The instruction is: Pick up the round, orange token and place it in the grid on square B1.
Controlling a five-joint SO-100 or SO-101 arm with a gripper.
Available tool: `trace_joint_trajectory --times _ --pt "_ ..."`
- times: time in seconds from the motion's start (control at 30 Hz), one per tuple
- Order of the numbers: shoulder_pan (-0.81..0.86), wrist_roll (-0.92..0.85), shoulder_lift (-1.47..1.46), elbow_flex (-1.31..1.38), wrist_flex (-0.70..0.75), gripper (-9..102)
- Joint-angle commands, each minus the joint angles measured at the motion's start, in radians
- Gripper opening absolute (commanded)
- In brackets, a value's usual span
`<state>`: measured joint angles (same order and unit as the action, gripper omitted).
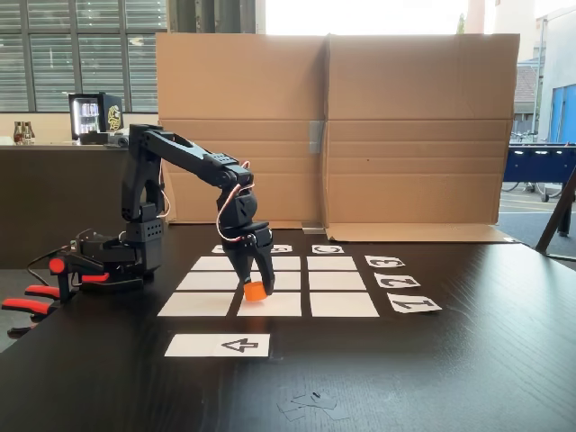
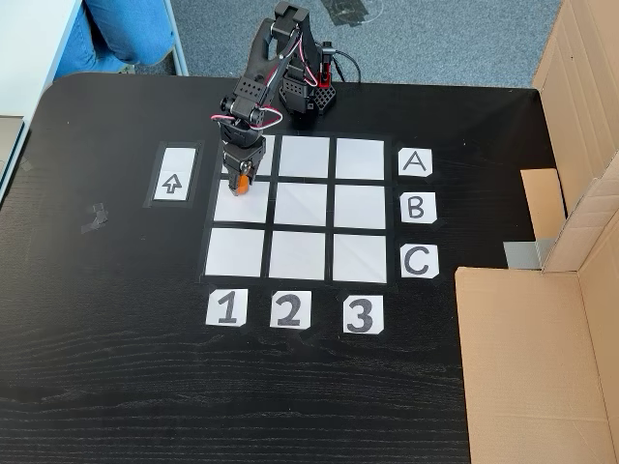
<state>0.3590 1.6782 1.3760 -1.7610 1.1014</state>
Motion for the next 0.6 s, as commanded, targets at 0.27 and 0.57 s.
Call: trace_joint_trajectory --times 0.27,0.57 --pt "0.009 -0.015 0.002 -0.012 -0.003 46" --pt "0.017 -0.012 0.087 -0.112 -0.071 54"
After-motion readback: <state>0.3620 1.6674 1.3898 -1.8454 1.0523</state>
